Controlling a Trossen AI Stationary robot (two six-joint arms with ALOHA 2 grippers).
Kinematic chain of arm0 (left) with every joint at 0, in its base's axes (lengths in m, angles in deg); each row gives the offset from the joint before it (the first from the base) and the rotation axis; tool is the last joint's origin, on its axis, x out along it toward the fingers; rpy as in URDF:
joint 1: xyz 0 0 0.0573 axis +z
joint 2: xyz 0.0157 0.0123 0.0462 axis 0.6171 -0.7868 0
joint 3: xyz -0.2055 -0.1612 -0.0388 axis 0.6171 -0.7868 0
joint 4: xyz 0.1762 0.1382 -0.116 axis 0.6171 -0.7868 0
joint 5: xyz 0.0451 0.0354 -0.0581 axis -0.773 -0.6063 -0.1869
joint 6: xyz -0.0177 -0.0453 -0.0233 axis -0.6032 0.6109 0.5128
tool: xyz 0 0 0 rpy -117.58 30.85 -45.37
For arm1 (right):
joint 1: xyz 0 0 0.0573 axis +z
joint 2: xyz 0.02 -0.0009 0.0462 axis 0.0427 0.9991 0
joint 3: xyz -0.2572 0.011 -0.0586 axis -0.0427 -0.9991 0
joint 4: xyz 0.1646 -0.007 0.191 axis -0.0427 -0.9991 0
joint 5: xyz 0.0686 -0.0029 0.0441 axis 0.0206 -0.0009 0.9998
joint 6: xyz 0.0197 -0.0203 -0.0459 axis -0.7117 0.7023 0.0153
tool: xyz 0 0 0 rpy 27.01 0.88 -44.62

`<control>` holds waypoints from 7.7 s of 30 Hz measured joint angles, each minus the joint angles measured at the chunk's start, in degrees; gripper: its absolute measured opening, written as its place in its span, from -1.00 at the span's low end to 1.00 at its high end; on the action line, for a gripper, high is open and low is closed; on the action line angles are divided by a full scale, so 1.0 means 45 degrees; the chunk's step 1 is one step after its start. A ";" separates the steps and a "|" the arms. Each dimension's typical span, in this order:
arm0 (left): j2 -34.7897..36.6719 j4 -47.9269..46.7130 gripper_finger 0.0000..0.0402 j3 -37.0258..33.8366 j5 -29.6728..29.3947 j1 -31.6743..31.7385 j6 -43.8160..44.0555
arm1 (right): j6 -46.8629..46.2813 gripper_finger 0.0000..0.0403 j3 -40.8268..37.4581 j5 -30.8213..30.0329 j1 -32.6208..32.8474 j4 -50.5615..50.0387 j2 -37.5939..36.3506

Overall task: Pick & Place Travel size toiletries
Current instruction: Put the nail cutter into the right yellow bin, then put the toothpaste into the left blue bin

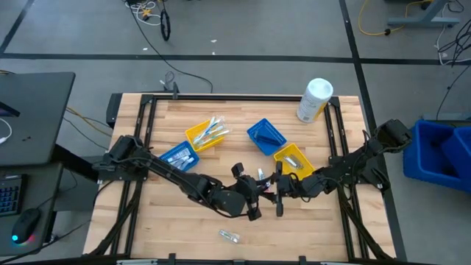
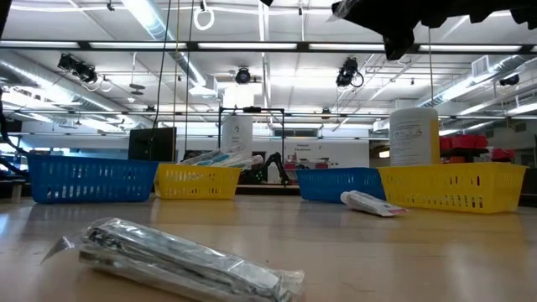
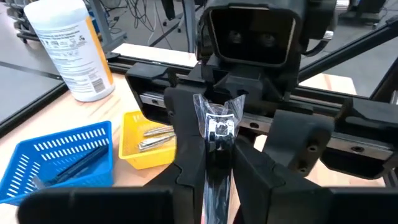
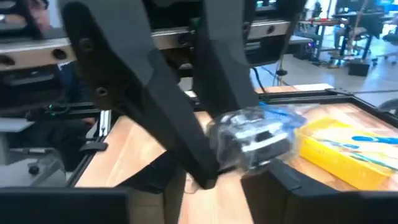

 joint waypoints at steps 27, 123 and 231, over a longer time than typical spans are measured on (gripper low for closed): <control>0.0005 -0.0007 -0.56 0.0000 0.0270 0.0044 -0.0673 | 0.0544 -0.72 -0.0005 0.0377 0.0000 -0.0080 0.0001; -0.0112 -0.3537 -0.10 -0.1681 0.4164 -0.0991 0.1891 | -0.6437 0.20 0.0071 0.3277 -0.1312 -0.9684 -0.0790; -0.0097 0.1637 -0.82 -0.1673 -0.1768 0.0359 0.3910 | -0.1018 -0.49 0.0078 0.3547 -0.3251 -0.3120 -0.3313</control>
